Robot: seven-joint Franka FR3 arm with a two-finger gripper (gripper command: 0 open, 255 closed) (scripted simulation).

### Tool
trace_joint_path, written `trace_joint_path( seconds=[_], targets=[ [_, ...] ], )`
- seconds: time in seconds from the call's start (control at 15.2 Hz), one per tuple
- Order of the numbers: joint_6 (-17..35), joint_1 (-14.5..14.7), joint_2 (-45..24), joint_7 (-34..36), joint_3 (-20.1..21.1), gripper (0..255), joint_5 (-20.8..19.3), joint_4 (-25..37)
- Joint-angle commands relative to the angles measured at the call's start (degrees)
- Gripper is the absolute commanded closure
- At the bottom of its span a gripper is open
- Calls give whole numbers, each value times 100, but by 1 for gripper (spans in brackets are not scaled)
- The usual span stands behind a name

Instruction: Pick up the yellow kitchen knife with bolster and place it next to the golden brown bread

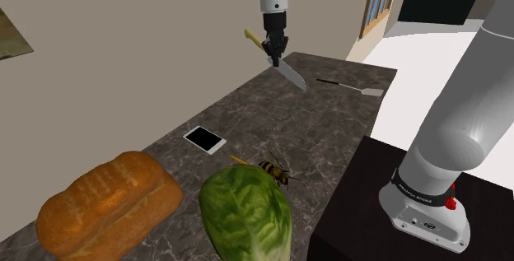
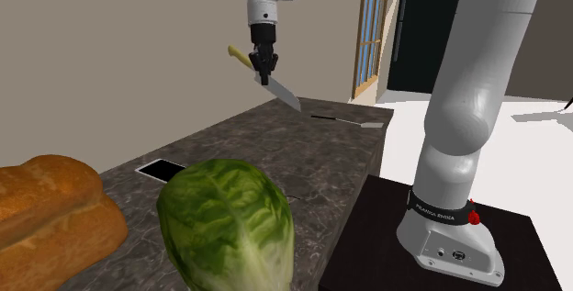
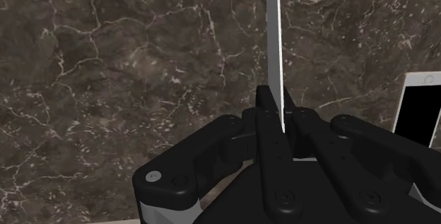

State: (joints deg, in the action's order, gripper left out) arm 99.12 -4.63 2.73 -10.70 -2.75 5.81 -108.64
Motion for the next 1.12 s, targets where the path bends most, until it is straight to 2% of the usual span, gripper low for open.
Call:
trace_joint_path(
  seconds=[0.0, 0.66, 1.06],
  targets=[
    [-172, -2, 16, 15, -2, 255, -3, 154],
    [-876, -6, -5, 75, -8, 255, -9, 882],
    [-803, 383, -192, 872, 411, 255, 96, 1083]
  ],
)
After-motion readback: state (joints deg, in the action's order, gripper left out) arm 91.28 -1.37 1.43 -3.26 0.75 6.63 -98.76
